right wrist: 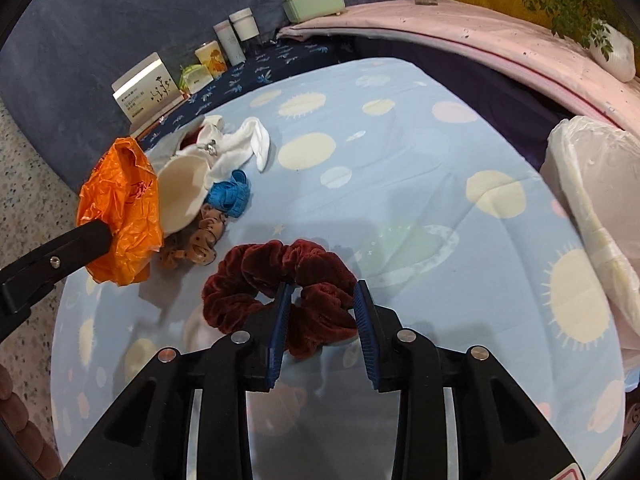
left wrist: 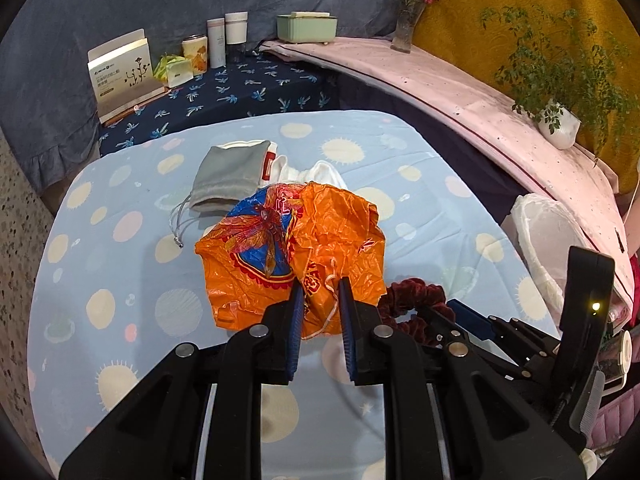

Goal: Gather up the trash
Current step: 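Lift the scrunchie with the right gripper while the left lifts the orange bag, then carry the scrunchie and orange bag over the bin with both grippers, then open both grippers to drop the scrunchie and bag into the bin, then move both open grippers back over the remaining trash on the table, then grasp the red-and-white paper cup with the left gripper while the right grasps the blue strap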

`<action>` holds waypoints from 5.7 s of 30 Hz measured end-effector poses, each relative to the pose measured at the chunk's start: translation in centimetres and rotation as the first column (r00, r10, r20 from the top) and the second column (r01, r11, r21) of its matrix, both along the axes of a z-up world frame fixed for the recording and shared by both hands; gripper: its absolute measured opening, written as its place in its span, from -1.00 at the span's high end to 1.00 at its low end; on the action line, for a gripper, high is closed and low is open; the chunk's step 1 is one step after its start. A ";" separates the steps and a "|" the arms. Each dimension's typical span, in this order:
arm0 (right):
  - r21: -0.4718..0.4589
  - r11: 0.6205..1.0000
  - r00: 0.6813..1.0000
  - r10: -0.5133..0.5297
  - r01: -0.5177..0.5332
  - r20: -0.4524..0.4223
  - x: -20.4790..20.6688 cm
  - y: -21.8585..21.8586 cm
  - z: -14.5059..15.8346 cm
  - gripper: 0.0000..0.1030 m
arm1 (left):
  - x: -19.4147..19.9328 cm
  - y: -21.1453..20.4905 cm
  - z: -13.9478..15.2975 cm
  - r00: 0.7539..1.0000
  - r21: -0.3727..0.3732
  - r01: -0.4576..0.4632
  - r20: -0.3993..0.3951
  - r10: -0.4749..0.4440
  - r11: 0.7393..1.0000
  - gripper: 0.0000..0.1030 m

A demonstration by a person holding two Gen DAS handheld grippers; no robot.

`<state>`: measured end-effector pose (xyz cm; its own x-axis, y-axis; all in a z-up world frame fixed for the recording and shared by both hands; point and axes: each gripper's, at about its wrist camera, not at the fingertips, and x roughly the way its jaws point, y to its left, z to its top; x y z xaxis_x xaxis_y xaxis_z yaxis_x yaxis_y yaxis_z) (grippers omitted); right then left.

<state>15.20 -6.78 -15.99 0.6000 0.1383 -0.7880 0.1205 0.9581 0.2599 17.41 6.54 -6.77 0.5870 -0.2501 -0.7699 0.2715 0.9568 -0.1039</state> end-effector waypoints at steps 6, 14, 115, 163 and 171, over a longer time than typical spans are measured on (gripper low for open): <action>-0.022 1.000 1.000 0.010 -0.010 0.011 0.0 0.2 0.2 0.68 | 0.4 -0.7 -0.4 1.000 0.005 0.010 -0.008 -0.010 1.000 0.67; -0.028 0.998 0.988 -0.045 0.050 0.148 -2.1 -2.7 5.9 0.70 | -0.2 -2.8 0.9 0.999 0.003 0.049 0.018 -0.049 0.999 0.67; -0.096 0.968 0.933 -0.194 0.233 0.305 -7.1 -9.8 13.3 0.00 | -0.5 -8.0 2.3 0.998 -0.050 0.021 0.066 -0.018 0.999 -0.70; -0.102 0.994 0.995 0.055 -0.046 0.080 5.1 4.9 4.1 0.00 | 7.8 5.2 -5.0 0.991 -0.049 -0.109 -0.077 0.105 0.993 0.34; -0.103 0.990 0.994 0.098 -0.091 0.056 6.7 6.6 2.6 0.21 | 7.4 7.4 -4.3 0.985 -0.061 -0.159 -0.071 0.155 0.985 0.88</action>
<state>21.93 -0.17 -13.44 0.6349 0.1185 -0.7634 0.0152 0.9861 0.1656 24.80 13.95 -11.11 0.5714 -0.2104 -0.7932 0.1090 0.9775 -0.1808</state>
